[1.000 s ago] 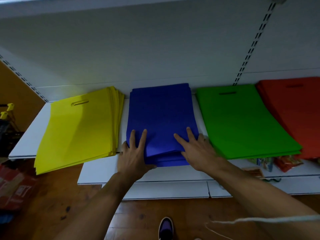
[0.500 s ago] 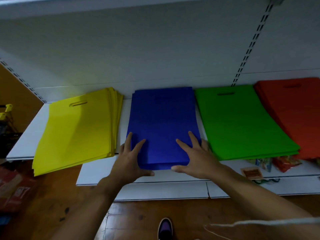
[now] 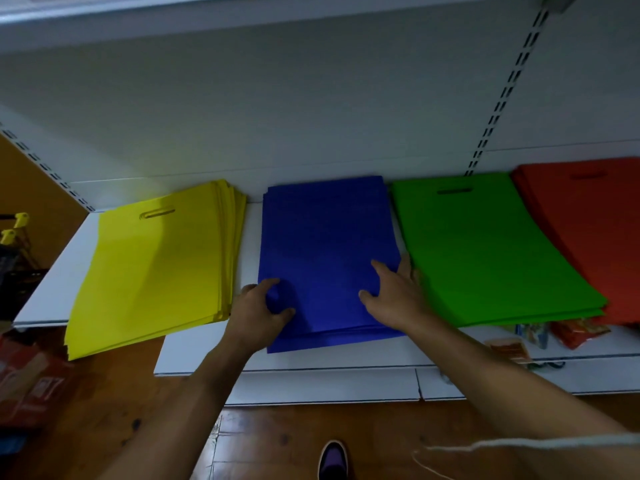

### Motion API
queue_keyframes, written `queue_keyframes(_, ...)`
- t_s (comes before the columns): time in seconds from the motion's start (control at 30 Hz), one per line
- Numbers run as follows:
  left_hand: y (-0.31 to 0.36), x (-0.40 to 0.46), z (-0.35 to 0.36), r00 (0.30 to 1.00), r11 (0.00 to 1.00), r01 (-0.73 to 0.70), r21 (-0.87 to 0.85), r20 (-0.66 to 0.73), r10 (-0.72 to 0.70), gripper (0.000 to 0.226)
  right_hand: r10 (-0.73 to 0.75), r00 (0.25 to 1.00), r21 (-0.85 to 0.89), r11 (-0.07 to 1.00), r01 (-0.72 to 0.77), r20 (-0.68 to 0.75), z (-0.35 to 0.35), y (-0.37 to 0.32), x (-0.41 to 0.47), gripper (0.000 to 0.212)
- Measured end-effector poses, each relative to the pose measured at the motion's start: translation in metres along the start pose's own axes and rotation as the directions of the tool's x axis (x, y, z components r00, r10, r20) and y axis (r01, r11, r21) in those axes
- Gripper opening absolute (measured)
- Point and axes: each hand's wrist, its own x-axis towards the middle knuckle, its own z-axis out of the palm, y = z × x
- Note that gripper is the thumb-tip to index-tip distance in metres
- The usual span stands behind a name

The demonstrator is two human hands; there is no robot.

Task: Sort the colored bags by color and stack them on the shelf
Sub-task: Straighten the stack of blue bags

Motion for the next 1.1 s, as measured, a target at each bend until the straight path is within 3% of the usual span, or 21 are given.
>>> queue_keyframes(0.17,0.005,0.028,-0.012,0.996,0.996,0.056,-0.067,-0.058,-0.06,0.06,-0.159,0.985,-0.183,0.972,0.144,-0.073,0.002,-0.006,-0.002,0.079)
queue_keyframes(0.3,0.01,0.039,-0.009,0.999,0.999,0.042,-0.027,0.025,-0.041,0.064,-0.14,0.99,-0.255,0.956,0.142,0.025,0.007,-0.002,-0.003,0.078)
queue_keyframes(0.4,0.013,0.042,-0.005,0.998,0.997,0.024,-0.075,0.052,-0.02,0.066,-0.119,0.993,-0.296,0.948,0.119,0.02,0.009,0.003,-0.005,0.078)
queue_keyframes(0.83,0.014,0.051,-0.005,0.991,0.993,-0.073,0.09,0.121,0.062,0.067,-0.103,0.995,-0.341,0.935,0.096,-0.004,0.013,0.006,-0.008,0.081)
queue_keyframes(0.93,0.016,0.053,-0.013,0.993,0.986,-0.097,0.137,0.077,0.087,0.063,-0.109,0.993,-0.322,0.942,0.09,-0.042,0.006,-0.001,-0.007,0.083)
queue_keyframes(1.1,0.025,0.055,-0.047,0.986,0.987,-0.155,0.04,-0.061,0.158,0.057,-0.223,0.974,-0.174,0.961,0.215,-0.028,-0.011,-0.032,0.004,0.071)
